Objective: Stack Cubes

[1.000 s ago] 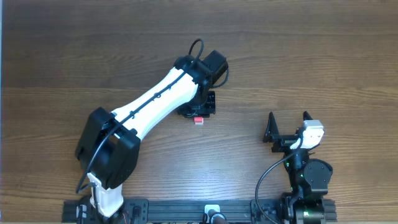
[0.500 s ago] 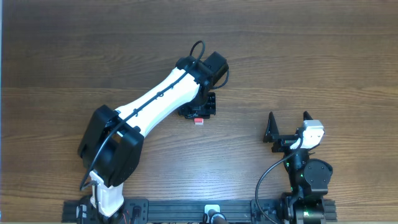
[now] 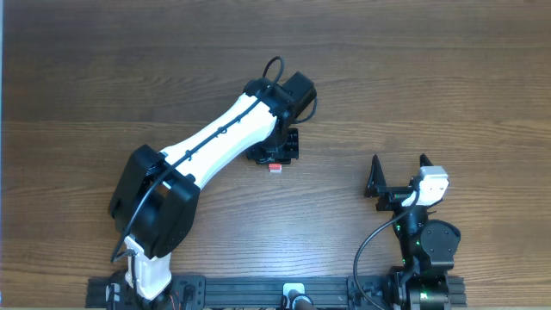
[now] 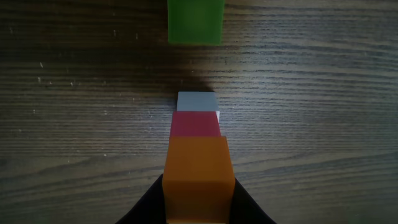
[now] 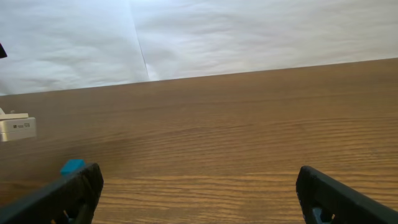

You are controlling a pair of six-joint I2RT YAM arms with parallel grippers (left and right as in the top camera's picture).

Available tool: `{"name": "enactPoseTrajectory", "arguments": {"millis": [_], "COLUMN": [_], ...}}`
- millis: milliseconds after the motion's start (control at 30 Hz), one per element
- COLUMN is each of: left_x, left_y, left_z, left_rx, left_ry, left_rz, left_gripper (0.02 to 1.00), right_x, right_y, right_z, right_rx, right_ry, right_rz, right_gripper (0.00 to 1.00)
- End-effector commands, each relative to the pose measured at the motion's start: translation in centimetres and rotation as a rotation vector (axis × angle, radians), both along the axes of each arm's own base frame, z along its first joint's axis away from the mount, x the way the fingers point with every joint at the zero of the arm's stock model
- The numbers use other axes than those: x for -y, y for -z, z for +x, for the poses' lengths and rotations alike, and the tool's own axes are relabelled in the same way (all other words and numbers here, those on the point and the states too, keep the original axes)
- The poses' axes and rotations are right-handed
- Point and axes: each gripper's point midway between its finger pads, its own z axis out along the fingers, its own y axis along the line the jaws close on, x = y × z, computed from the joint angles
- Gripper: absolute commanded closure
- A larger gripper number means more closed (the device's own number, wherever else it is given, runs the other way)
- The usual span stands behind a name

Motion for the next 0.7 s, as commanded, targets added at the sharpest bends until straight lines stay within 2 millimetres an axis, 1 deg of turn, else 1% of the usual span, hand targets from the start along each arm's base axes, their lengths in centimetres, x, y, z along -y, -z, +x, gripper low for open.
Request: {"name": "enactPoseTrajectory", "arguments": {"millis": [33,567,700], "left_x": [-0.31,-0.33,-0.33], "left_y": [0.86,1.42,1.42], "left_z": [-0.56,-0.68,-0.68], "left_rx": [-0.037,-0.052,-0.052], "left_ry": [0.008,0.007,0.007], "left_rz": [0.012,0.02,0.02], "left_gripper": [0.849,0.851,0.816], "right_x": [-0.18,-0.18,-0.18], "right_y": [0.29,0.29,0.29], "right_z": [0.0,0.0,0.0], "right_rx": [-0.008,-0.008,-0.008], "right_ry": [-0.01,-0.01,-0.01], "right_rz": [0.006,0.006,0.006], "right_gripper": [0.007,0.007,0.007]}}
